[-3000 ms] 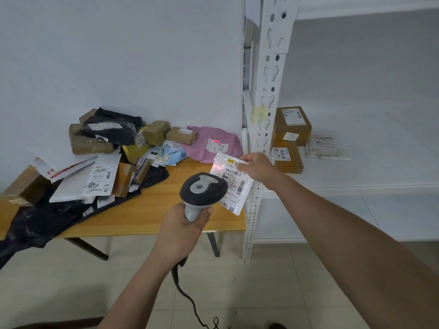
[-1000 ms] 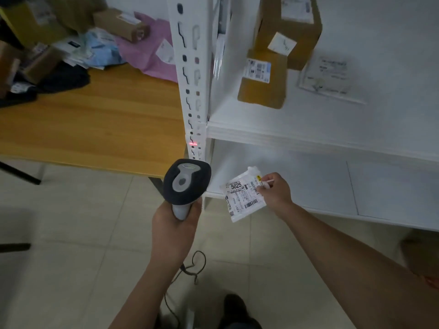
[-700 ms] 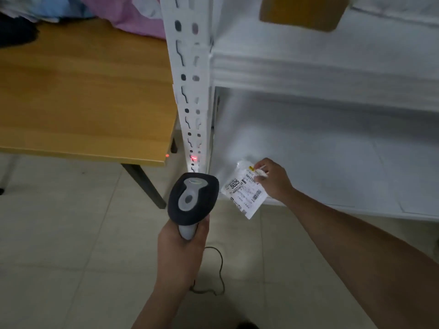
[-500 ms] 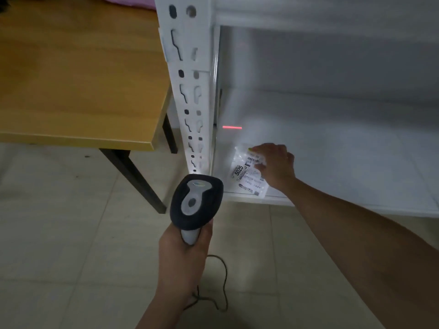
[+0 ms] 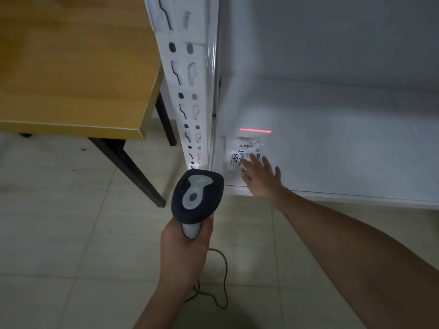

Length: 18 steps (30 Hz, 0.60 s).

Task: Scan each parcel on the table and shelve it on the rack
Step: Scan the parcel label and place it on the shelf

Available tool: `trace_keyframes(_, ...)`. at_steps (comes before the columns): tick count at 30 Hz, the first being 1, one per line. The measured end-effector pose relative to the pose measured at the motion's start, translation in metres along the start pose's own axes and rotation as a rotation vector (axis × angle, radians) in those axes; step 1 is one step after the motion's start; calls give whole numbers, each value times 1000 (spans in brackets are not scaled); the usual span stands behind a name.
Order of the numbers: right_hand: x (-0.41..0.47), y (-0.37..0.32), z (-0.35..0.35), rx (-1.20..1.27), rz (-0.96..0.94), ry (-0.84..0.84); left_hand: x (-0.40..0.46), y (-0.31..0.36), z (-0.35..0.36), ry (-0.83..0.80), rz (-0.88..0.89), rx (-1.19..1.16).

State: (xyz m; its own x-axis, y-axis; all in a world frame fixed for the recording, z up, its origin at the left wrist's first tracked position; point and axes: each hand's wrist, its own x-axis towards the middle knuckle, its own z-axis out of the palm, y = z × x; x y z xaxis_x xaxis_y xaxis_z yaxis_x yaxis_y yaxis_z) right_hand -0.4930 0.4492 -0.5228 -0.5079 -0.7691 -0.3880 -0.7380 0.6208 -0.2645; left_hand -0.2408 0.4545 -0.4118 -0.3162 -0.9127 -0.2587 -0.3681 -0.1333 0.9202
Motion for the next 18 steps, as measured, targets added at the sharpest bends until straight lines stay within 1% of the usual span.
trace_keyframes(5, -76, -34, -44, 23, -90, -6, -44, 59, -36, 8, -39, 10)
trace_keyframes(10, -168, -94, -118, 51, -123, -25, -97, 151, -94, 89, -62, 9)
trace_keyframes(14, -222, -149, -187, -15, -283, 20, -122, 229, -146, 181, 8, 64)
trace_keyframes(18, -253, -212, -249, 71, -476, 54, -135, 296, -195, 306, 57, 94)
